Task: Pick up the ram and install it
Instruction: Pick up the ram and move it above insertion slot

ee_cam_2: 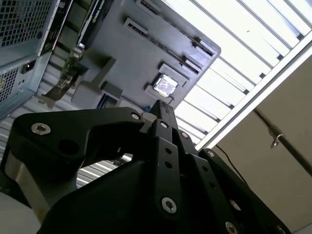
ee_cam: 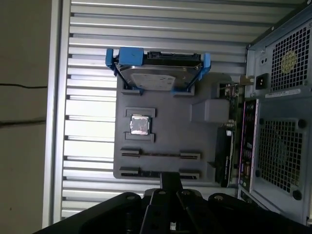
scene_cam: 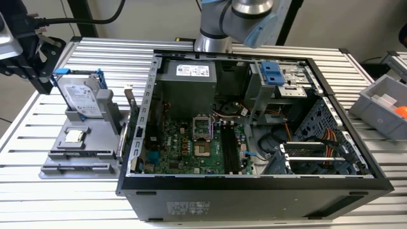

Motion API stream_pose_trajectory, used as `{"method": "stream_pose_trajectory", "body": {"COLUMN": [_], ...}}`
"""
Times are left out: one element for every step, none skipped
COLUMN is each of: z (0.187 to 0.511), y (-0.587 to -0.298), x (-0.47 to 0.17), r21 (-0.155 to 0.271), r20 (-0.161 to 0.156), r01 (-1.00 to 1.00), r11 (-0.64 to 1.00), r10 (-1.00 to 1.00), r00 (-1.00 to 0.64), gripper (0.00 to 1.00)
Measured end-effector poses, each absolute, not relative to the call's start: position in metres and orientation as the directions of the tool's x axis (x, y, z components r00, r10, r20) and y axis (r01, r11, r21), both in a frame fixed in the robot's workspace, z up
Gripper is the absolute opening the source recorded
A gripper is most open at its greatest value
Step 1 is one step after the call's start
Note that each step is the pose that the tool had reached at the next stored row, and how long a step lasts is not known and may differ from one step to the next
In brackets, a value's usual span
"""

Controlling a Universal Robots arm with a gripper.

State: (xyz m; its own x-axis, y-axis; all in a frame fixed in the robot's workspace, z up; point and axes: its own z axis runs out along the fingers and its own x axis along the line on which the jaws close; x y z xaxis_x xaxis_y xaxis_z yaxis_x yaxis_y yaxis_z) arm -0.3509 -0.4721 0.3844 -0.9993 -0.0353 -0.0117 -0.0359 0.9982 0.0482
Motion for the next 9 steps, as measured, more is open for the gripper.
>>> {"method": "stream_pose_trajectory", "body": {"z": [0.3842, 0.3841, 0.3841, 0.3839, 0.3838, 0.3838, 0.3835, 0.3834, 0.3834], "y": [-0.4731, -0.4744, -0.4758, -0.4772, -0.4783, -0.4793, -0.4803, -0.4812, -0.4821], "x": [-0.3508, -0.3508, -0.3508, -0.3508, -0.3508, -0.3508, -0.3508, -0.3508, -0.3508], "r21": [0.048, 0.048, 0.048, 0.048, 0.048, 0.048, 0.048, 0.048, 0.048], "r20": [-0.012, -0.012, -0.012, -0.012, -0.012, -0.012, -0.012, -0.012, -0.012], "r01": [-0.036, -0.036, -0.036, -0.035, -0.034, -0.033, -0.03, -0.028, -0.025], "r11": [0.998, 0.998, 0.998, 0.998, 0.998, 0.998, 0.998, 0.998, 0.999], "r10": [-0.035, -0.035, -0.035, -0.034, -0.034, -0.032, -0.03, -0.027, -0.024], "r00": [-0.999, -0.999, -0.999, -0.999, -0.999, -0.999, -0.999, -1.0, -1.0], "gripper": [0.0, 0.0, 0.0, 0.0, 0.0, 0.0, 0.0, 0.0, 0.0]}}
